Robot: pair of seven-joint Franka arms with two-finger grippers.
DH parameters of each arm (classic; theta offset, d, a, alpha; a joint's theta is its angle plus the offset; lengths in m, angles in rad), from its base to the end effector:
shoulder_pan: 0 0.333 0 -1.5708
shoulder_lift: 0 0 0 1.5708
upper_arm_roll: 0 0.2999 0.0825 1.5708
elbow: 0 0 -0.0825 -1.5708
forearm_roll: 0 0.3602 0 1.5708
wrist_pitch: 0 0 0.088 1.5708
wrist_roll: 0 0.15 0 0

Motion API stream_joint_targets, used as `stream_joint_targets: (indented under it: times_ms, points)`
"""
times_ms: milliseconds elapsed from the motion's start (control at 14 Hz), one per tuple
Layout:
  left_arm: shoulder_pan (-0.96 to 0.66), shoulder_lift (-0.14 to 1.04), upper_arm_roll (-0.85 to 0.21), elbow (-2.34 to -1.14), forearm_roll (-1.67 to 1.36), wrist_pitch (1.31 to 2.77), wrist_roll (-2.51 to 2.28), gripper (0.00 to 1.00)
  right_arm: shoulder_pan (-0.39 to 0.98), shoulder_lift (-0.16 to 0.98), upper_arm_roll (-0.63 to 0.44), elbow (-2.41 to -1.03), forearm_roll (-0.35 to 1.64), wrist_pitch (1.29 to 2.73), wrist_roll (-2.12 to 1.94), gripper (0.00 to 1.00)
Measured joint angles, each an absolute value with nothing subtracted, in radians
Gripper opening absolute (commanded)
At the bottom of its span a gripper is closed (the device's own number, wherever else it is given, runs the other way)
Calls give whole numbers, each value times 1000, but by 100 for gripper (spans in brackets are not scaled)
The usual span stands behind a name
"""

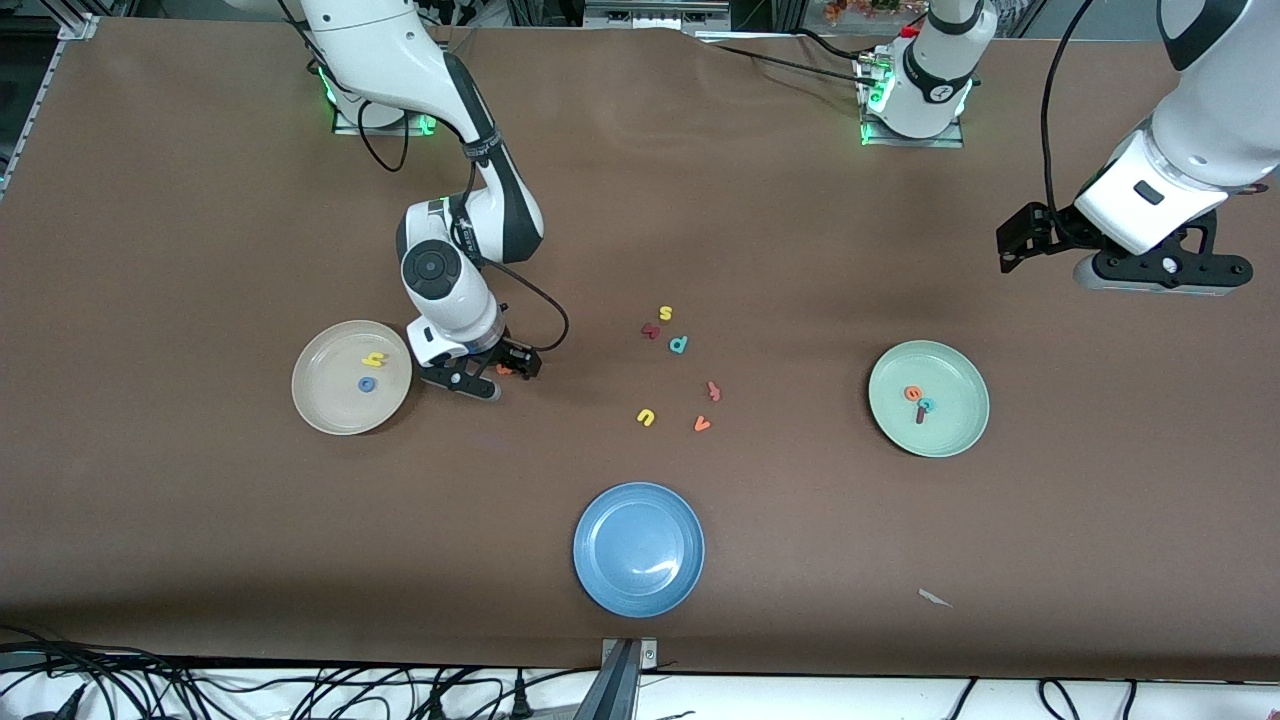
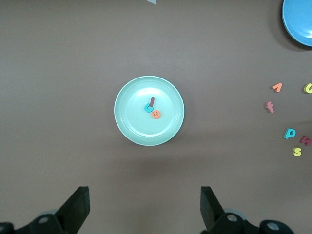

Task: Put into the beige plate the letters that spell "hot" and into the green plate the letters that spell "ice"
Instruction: 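Reach the right gripper to the orange letter and grasp it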

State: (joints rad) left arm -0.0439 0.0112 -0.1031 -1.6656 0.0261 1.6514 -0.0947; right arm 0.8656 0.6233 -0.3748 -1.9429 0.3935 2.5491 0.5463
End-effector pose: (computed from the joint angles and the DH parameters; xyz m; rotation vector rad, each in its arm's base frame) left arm 0.5317 -0.0747 0.5238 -3.1125 0.0852 0.0345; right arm 0.5293 0.2854 0.1437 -3.0695 0.4800 -0.0600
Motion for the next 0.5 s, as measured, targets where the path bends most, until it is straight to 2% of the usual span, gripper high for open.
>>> stream_joint_targets:
  times_ms: [143, 500]
  points:
    - [-43, 11, -102, -1666, 26, 1651, -95, 100, 865, 633, -375, -1939, 398, 2555, 546, 77]
    - [-41, 11, -100, -1666, 26, 1651, -94, 100, 863, 645, -376, -1927, 402, 2559, 546, 58]
